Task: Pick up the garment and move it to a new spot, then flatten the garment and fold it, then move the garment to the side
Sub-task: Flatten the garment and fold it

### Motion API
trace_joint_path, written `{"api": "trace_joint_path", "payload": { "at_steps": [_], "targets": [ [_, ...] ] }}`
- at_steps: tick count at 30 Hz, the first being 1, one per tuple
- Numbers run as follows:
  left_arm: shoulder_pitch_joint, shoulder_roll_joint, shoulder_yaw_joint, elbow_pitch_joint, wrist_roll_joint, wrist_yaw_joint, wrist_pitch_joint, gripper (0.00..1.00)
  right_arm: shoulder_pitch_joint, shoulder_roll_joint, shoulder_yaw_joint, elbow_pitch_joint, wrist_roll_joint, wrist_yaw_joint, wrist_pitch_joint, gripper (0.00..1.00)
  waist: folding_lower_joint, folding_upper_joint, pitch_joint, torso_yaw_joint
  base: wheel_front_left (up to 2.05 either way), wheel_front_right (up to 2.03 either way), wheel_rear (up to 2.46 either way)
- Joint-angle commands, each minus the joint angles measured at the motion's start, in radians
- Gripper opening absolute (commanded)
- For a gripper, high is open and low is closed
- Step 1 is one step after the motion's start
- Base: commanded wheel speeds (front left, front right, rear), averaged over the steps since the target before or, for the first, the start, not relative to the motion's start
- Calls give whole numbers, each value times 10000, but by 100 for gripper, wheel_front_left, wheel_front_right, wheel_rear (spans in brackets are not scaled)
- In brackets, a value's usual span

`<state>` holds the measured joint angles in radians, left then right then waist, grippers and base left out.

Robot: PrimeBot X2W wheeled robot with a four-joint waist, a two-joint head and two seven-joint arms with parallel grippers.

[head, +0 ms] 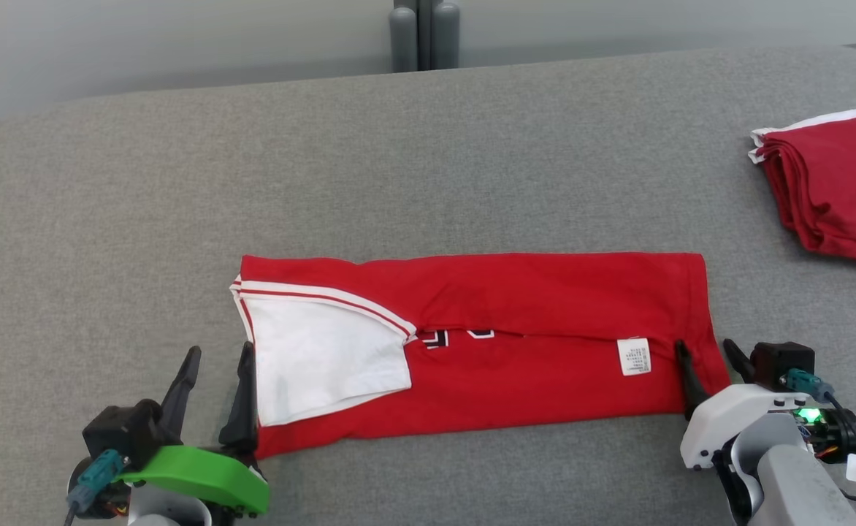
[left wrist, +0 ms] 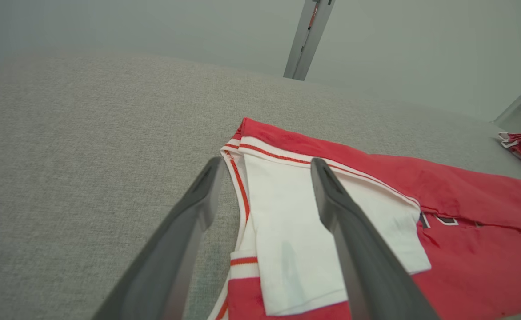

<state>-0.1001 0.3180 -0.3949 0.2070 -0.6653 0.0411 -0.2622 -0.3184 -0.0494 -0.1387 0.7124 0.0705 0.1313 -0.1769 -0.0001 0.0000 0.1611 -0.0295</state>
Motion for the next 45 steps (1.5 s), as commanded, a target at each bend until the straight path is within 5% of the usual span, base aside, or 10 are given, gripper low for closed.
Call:
{"api": "trace_joint_path", "payload": {
  "at_steps": [1, 6, 8, 22, 28, 40, 45],
  "targets": [
    [181, -124, 23, 58, 156, -73, -32, 100, -156, -29, 98, 304, 153, -13, -38, 42, 1, 0, -15, -50, 0, 0, 0],
    [44, -339, 84, 178, 367, -238, -33, 100, -681, -28, 345, 1123, 334, -13, -230, 4, 1, 0, -70, -183, 0, 0, 0],
    [50, -387, 131, 215, 410, -293, -33, 100, -908, -36, 291, 1263, 205, -14, -330, 0, 1, 0, -108, -261, 0, 0, 0],
    [302, -675, 729, 231, 736, -516, -33, 100, -1041, -837, -1180, 167, -643, -16, 167, 0, 1, 0, -306, -556, 0, 0, 0],
    [395, -769, 1066, 162, 991, -588, -34, 100, -657, -658, -1246, -941, -297, -16, 566, 0, 1, 0, -448, -428, 0, 0, 0],
    [720, -1073, 1769, 151, 1547, -845, -32, 100, 81, -58, 1213, -4020, 1022, -14, 1578, 0, 1, 0, -985, 484, 0, 0, 0],
    [825, -1192, 1949, 245, 1669, -943, -32, 100, 163, -37, 2866, -4369, 2763, -13, 1598, 0, 1, 0, -1053, 998, 0, 0, 0]
  ]
}}
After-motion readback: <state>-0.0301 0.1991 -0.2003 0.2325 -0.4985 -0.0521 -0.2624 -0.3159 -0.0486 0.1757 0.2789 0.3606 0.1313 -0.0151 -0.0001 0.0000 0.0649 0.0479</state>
